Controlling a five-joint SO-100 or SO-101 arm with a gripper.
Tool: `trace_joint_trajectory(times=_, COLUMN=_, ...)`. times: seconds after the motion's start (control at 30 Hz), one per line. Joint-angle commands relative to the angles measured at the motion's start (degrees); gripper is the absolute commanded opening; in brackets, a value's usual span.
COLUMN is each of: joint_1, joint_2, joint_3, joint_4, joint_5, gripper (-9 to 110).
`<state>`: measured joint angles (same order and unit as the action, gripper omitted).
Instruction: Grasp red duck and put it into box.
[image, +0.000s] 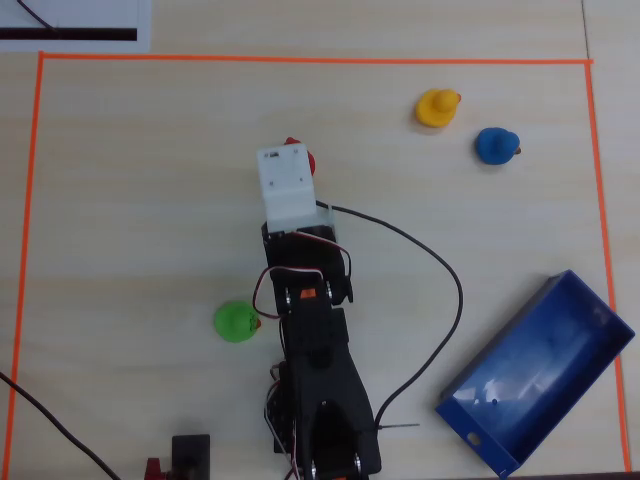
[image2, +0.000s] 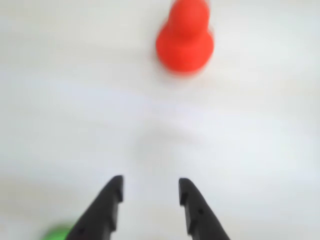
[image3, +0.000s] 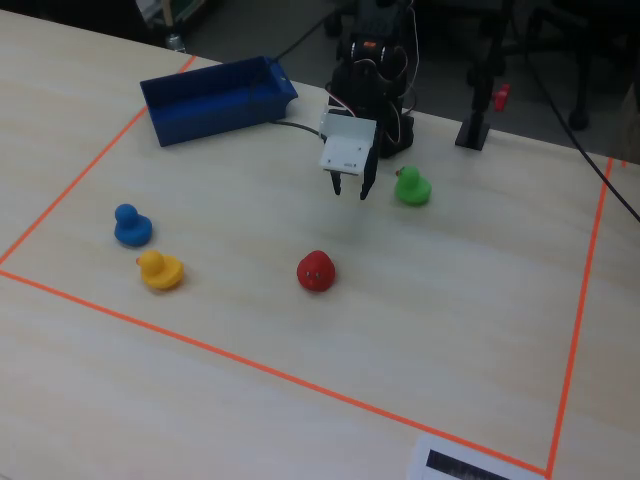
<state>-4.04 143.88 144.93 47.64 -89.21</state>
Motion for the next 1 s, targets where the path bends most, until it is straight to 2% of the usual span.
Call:
trace_joint_trajectory(times=0.0, joint_1=-0.70, joint_2=-10.99, joint_3=-9.40, joint_4=-6.33, joint_5=1.23, gripper=18)
trace_joint_trajectory(times=0.17, joint_1=-0.79, joint_2=-22.76, joint_3=-18.54, joint_4=-13.27, joint_5=1.93, gripper=20)
trace_joint_trajectory(times=0.43, joint_1=0.62, joint_2=-38.85, joint_3=-32.78, joint_4=-15.56, joint_5=2.46, gripper=22)
trace_joint_trajectory(times=0.7, joint_1=3.69, joint_2=-49.31, joint_3=-37.35, joint_4=-22.06, joint_5=1.85, gripper=29)
trace_joint_trajectory(times=0.97, joint_1=6.15, joint_2=-52.91, joint_3=-33.13, joint_4=-27.16, joint_5=-1.93, gripper=34)
